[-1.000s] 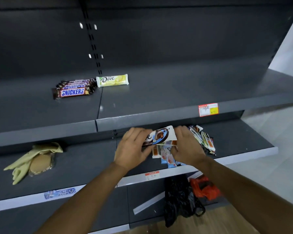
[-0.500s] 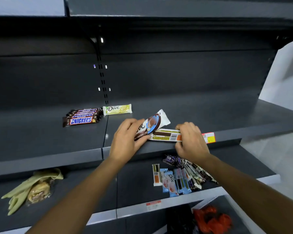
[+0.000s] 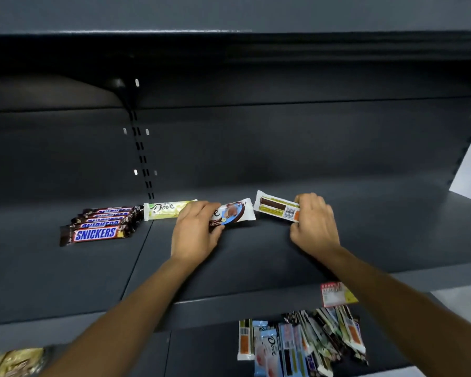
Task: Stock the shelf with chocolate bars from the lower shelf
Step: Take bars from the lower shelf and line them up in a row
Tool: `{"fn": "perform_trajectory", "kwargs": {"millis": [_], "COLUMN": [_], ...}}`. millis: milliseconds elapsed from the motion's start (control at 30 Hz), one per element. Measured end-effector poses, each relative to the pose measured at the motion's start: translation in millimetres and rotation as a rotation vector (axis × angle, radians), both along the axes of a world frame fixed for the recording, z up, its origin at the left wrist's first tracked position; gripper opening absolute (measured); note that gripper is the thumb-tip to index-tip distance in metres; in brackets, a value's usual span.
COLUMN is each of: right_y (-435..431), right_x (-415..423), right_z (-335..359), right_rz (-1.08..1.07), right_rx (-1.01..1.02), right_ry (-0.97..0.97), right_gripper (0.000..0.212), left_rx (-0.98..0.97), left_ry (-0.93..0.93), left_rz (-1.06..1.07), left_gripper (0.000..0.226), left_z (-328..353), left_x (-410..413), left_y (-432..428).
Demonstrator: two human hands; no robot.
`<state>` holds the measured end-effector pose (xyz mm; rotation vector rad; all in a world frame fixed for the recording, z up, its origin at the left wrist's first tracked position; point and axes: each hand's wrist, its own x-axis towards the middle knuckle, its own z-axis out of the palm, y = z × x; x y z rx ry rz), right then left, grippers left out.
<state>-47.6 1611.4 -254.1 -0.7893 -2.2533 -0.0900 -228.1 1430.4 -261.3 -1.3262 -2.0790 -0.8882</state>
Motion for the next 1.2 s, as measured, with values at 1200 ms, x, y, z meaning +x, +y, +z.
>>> {"fn": "perform_trajectory", "kwargs": {"millis": [1200], "right_y": [66.0], "right_x": [-60.5], "right_z": [-19.0], "right_rz": [0.217], "right_rx": [-0.199], "right_ry": [0.011], "right_gripper": [0.041], "left_rx": [-0.105], "left_ry": [-0.197], "left_rz": [0.144], "left_gripper": [0.038], "left_z": [-15.8], "left_x": [-51.1], "left_y": [100.0]}}
